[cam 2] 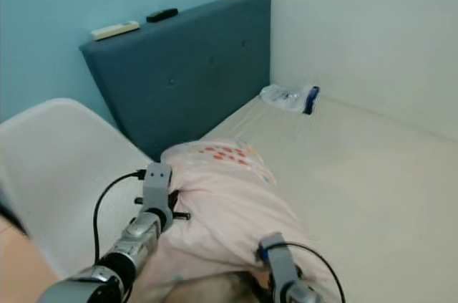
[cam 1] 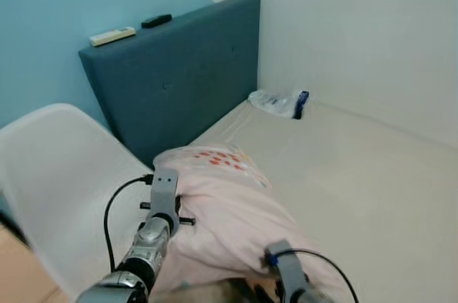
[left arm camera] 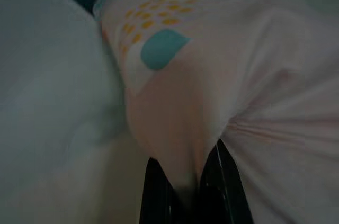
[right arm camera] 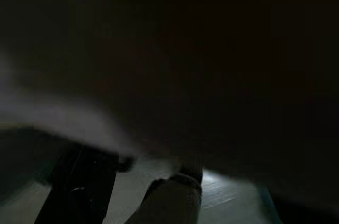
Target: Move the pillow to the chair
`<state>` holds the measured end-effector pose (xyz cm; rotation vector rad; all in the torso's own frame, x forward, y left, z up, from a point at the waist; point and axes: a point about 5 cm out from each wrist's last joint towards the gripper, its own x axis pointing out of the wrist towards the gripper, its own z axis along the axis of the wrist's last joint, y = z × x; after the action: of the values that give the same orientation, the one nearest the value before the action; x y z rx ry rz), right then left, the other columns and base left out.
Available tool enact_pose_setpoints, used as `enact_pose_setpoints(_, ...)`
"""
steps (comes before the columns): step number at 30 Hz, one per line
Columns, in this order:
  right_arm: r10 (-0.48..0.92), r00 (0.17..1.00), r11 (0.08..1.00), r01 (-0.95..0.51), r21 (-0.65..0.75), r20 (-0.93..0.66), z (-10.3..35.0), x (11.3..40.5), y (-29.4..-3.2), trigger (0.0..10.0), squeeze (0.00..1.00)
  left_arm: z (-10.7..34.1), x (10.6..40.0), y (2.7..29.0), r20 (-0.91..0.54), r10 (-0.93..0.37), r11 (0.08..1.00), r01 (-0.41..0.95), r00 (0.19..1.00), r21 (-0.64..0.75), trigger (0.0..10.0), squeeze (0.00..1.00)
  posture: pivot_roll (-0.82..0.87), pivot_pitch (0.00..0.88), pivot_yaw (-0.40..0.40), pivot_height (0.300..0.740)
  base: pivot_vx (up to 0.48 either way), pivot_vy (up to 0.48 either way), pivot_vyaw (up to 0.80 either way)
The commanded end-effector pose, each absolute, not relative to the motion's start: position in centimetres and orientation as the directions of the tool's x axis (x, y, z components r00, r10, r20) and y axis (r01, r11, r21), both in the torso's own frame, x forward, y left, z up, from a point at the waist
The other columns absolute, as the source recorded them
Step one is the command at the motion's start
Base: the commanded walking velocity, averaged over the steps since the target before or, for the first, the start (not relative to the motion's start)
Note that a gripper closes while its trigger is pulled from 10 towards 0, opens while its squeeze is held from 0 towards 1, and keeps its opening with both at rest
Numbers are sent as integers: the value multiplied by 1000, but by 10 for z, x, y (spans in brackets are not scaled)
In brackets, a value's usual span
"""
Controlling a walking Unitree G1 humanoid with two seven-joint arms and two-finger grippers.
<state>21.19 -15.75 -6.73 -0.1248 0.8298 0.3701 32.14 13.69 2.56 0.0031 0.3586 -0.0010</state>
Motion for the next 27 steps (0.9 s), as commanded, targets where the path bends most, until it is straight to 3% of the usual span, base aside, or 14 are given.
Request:
enact_pose_setpoints(1,272,628,928,-371,27,-729,-65,216,-158,10000,0,35,327,154,-293,74,997,-63,953,46,10000,0,-74,0,45,740,0,0,712)
enact_pose_setpoints(7,276,627,927,-374,29,-728,-65,216,-157,10000,0,34,325,166,-294,122,992,-105,948,74,10000,0,-68,0,40,740,0,0,712)
enact_pose_setpoints(16,269,628,929,-370,23,-730,-65,215,-157,10000,0,37,326,168,-271,120,977,-65,955,203,10000,0,-71,0,40,740,0,0,696)
enact_pose_setpoints(23,266,631,932,-362,26,-729,-65,215,-158,10000,0,43,331,168,-248,116,971,-56,962,234,10000,0,-74,0,41,740,0,0,118)
enact_pose_setpoints(27,251,628,937,-348,22,-737,-67,213,-160,10000,0,67,347,164,-146,78,930,-19,986,368,10000,0,-81,0,44,740,0,0,0)
